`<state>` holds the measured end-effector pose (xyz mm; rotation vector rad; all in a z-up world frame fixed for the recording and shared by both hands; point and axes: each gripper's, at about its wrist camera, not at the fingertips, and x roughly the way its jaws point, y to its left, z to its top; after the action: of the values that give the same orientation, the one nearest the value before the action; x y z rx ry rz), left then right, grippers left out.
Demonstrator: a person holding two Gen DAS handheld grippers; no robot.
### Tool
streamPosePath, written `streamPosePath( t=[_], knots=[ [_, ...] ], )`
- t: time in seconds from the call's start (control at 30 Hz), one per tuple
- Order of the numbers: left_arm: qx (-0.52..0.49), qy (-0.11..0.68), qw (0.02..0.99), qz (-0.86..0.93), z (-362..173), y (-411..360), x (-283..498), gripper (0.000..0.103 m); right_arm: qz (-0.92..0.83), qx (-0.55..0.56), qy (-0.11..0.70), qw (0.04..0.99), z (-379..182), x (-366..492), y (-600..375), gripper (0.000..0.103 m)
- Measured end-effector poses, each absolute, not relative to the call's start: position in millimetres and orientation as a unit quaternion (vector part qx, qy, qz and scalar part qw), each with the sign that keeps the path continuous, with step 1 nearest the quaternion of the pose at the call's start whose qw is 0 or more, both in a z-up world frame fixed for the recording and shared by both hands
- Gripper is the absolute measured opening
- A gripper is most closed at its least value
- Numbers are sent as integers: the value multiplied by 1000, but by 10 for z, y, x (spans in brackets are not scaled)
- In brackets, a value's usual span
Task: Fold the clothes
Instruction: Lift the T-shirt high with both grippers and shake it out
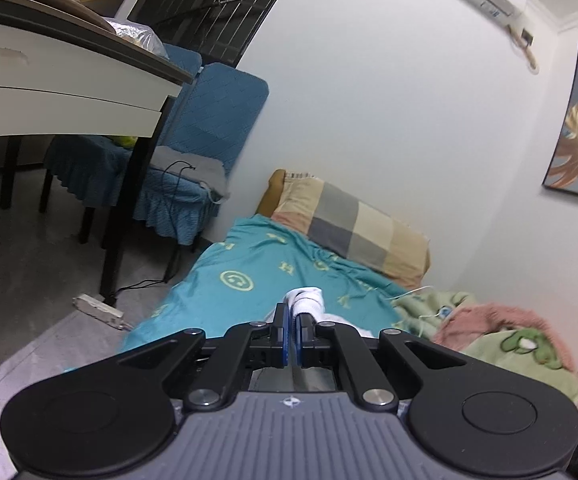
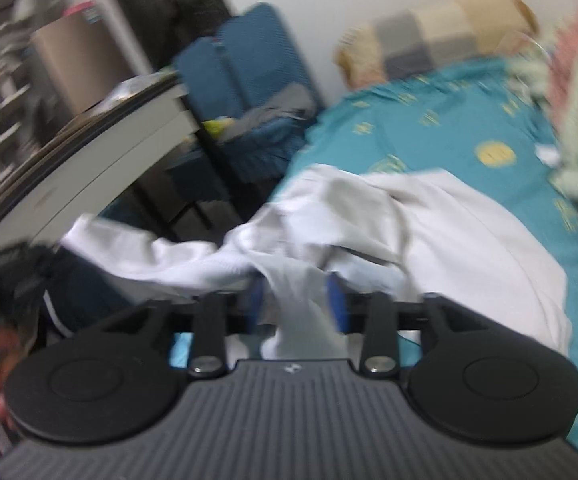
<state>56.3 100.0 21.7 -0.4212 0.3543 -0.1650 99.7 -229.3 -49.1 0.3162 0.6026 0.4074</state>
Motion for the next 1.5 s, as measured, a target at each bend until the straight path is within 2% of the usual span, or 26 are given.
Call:
streamPosePath(
  t=[0.07,0.1,0.3,0.5,0.73,0.9,1.0,1.03,1.1,1.13,1.17,1.33,1.5],
  knots=[
    [-209,172,958,-91,225,1025,540,3,216,118,282,927,-448,930,-2142,55],
    [-209,171,958,-95,228,1028,529,3,225,100,275,929,-426,896,-2066,56],
    [-197,163,960,-116,211,944,492,3,246,-23,235,940,-385,655,-1519,55],
    [-185,155,963,-122,190,824,448,3,156,-125,193,960,-430,629,-1035,55],
    [-235,154,958,-51,130,949,439,3,-29,-18,236,971,-446,786,-1585,55],
    [-232,149,960,-39,138,922,438,3,-50,102,324,939,-570,757,-2062,57],
    [-205,144,967,-35,137,808,424,3,-74,107,309,942,-602,703,-2083,57],
    [-198,143,969,-33,132,773,425,3,-87,92,285,950,-569,654,-2032,56],
    [-188,144,971,-32,117,715,437,3,-97,76,248,961,-482,633,-1994,38],
    [-184,144,972,-32,112,691,448,3,-94,76,234,965,-443,627,-1981,21],
    [-181,143,972,-31,109,672,464,3,-90,76,221,968,-398,638,-1977,10],
    [-186,115,975,-31,378,686,483,3,-72,70,151,983,39,620,-1996,6],
    [-169,39,983,-54,1224,560,334,2,-70,59,54,994,958,363,-2097,6]
  ],
)
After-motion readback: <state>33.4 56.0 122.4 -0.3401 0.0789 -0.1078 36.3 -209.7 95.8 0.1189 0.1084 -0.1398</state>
